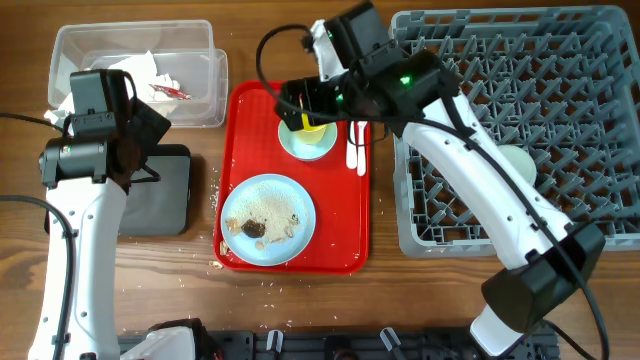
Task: Sort waste into correct bins and load items into the dishwasher rack
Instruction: 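Move the right gripper back toward the yellow cup on the tray, then lower the right gripper onto the yellow cup and grasp its rim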
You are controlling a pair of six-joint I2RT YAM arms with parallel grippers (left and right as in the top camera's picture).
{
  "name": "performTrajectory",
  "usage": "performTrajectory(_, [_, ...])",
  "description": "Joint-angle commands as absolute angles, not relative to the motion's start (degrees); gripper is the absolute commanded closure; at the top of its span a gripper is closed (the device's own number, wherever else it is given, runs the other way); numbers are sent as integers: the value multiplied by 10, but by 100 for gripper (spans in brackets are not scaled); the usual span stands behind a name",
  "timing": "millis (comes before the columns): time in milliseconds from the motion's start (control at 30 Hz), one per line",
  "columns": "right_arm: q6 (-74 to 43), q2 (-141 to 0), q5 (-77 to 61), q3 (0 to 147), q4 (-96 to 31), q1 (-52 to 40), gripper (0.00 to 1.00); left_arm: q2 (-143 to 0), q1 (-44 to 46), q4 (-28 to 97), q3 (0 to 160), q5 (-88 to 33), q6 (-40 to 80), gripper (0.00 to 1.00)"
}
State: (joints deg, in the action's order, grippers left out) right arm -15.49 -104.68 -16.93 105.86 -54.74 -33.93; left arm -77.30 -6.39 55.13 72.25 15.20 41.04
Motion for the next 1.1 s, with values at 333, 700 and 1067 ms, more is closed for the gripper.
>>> performTrajectory(333, [-44, -1086, -183, 1064, -486, -359, 2, -769, -66, 551, 723, 166, 408, 0])
performTrajectory(700, [7, -1158, -32, 1064, -435, -403, 10, -769, -66, 551, 723, 165, 408, 0])
performTrajectory(1067, [-66, -1243, 65, 1064, -475, -406, 31, -769, -66, 551, 723, 166, 408, 0])
